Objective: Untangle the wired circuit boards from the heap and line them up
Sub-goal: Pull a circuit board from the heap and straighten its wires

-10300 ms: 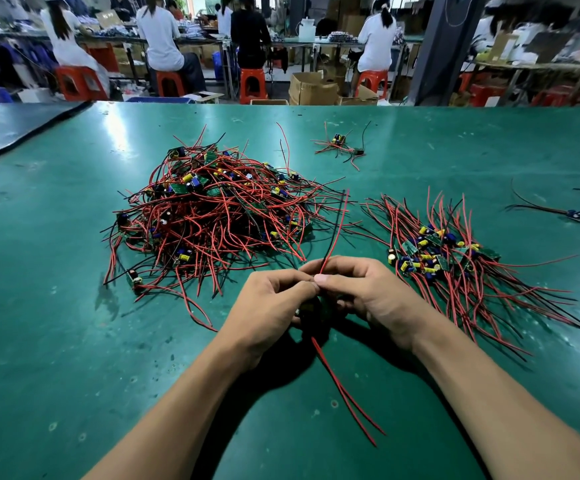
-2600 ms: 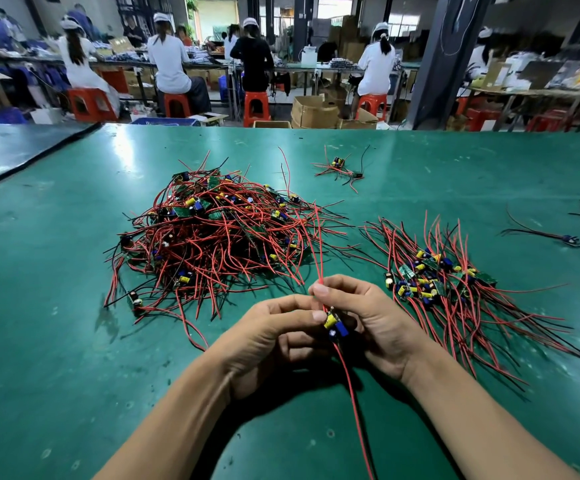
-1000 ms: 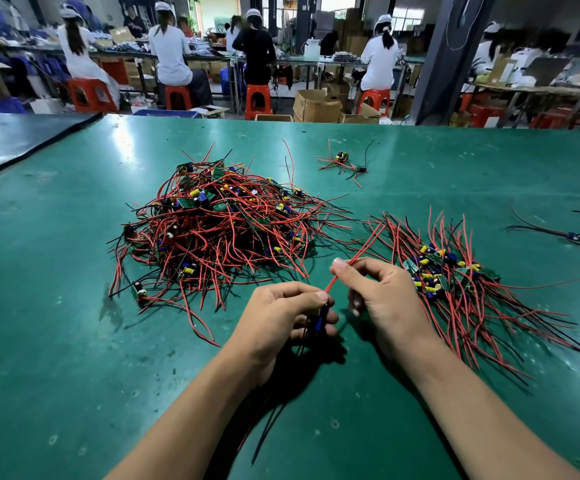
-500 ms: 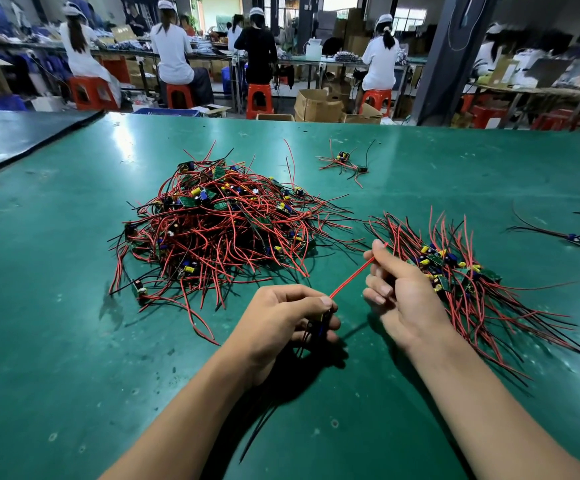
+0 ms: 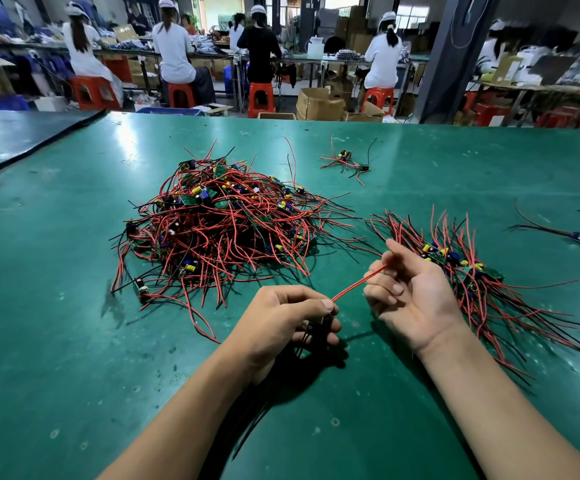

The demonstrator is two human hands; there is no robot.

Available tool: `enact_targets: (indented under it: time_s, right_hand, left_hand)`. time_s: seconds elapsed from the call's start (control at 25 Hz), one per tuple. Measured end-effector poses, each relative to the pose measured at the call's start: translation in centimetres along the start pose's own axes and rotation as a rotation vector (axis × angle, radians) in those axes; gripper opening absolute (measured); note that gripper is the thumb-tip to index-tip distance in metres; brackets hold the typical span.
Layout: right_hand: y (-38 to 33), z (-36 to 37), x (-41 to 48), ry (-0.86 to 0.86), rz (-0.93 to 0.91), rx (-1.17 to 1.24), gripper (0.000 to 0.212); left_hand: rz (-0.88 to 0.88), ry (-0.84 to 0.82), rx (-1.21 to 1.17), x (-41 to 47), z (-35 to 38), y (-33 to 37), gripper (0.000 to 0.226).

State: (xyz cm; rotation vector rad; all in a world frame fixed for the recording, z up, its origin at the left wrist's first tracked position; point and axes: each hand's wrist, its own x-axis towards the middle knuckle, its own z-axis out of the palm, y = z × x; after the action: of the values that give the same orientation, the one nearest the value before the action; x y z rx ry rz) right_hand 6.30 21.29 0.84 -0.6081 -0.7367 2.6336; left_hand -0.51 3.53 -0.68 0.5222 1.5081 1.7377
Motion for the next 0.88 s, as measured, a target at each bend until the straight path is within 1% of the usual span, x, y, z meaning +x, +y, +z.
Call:
enact_targets:
  time_s: [0.08, 0.16, 0.24, 0.28, 0.36, 0.44, 0.52, 0.72, 0.76, 0.88]
  right_hand:
    - [0.1, -0.1, 0.0, -0.018, 0.018, 0.029, 0.03]
    - [0.1, -0.4, 0.2, -0.023, -0.033, -0.058, 0.029]
    - [0.3, -0.5, 0.1, -0.031, -0.12, -0.272, 0.028]
    - [0.6, -0.6, 0.0, -0.053, -0.144, -0.4, 0.032]
    - [1.9, -0.7, -0.3, -0.146, -0.11, -0.628, 0.042]
    - [3.5, -0.5, -0.6, -0.243, -0.025, -0.748, 0.044]
    - [4.4, -0.4, -0.7, -0.239, -0.022, -0.781, 0.038]
    - [4.1, -0.3, -0.5, -0.13, -0.16, -0.859, 0.022]
    - [3.8, -0.3, -0.3, -0.103, -0.195, -0.831, 0.02]
    - [2.4, -0.4, 0.2, -0.009, -0.255, -0.608, 0.023]
  left_hand:
    - [-0.001, 0.0, -0.003, 0.0, -0.1, 0.0, 0.01]
    - [0.003, 0.01, -0.012, 0.0, -0.2, 0.0, 0.009]
    - [0.005, 0.032, -0.049, 0.1, -0.3, -0.1, 0.009]
    - [0.004, 0.044, -0.069, 0.2, -0.2, -0.1, 0.01]
    - [0.009, 0.065, -0.084, 0.3, -0.2, -0.2, 0.014]
    - [0.019, 0.068, -0.082, 0.4, -0.2, -0.3, 0.019]
    - [0.031, 0.069, -0.079, 0.4, -0.2, -0.3, 0.022]
    - [0.018, 0.059, -0.063, 0.5, -0.1, -0.2, 0.017]
    - [0.01, 0.053, -0.056, 0.5, -0.2, -0.1, 0.015]
    - [0.0, 0.013, -0.036, 0.3, -0.1, -0.1, 0.016]
